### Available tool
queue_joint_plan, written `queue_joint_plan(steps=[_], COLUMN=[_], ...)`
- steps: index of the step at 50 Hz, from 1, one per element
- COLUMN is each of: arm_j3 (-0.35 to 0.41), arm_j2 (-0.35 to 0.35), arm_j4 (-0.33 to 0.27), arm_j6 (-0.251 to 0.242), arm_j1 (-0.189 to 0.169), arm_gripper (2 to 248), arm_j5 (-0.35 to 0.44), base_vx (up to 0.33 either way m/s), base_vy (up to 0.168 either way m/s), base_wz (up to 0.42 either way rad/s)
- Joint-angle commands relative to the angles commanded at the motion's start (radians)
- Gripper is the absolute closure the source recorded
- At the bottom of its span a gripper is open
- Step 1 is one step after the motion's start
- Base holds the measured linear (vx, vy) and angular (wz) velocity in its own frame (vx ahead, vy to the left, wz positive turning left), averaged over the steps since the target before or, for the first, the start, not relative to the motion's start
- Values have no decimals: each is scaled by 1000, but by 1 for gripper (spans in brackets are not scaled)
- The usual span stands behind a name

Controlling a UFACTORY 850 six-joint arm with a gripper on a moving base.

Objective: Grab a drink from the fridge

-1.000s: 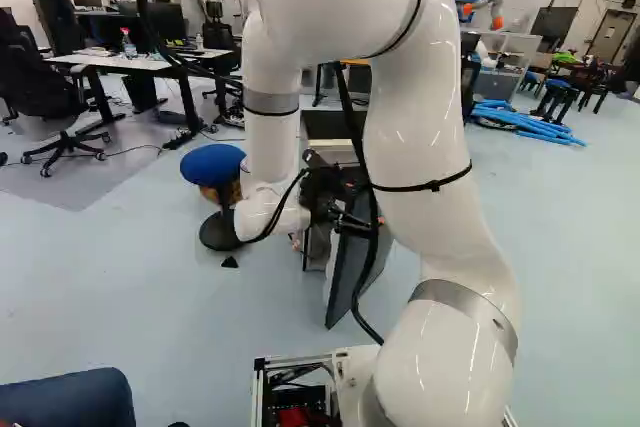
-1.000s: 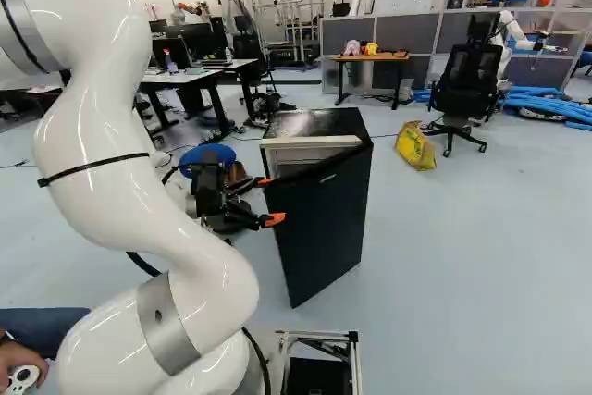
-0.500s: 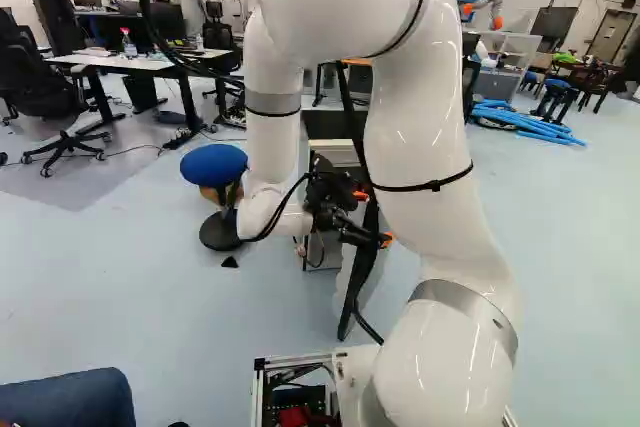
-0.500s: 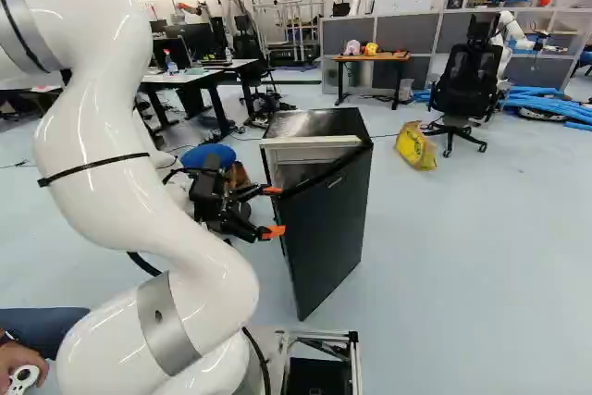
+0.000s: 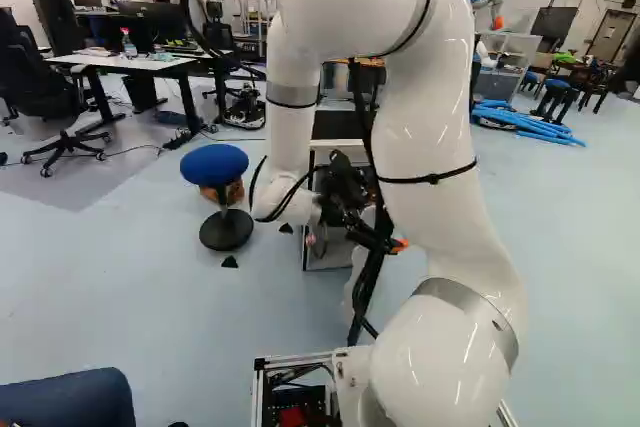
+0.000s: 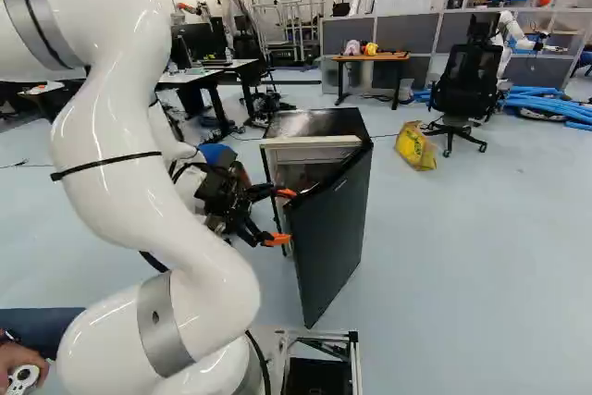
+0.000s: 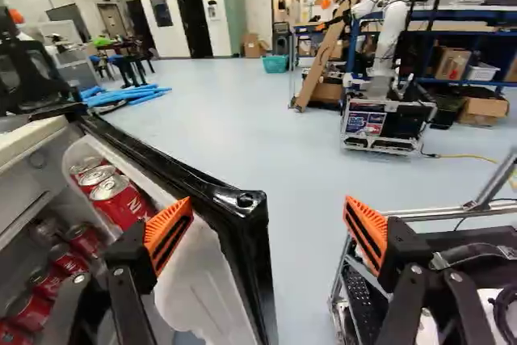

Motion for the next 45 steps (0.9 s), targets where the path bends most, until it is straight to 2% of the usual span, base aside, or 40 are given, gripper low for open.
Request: queue_joint_plan(steps=[14,24,45], arm_j3=[-30,-59,-160], arm_j2=[1,2,-5], arm_j4=[80,132,142], arm_j6=[0,0,0], arm_j1=[-90,-171,-370], arm_gripper=[3,3,3], arm_j5=[0,0,-16], base_vx=[0,0,0], base_vy=[0,0,0], base_wz=[0,0,0])
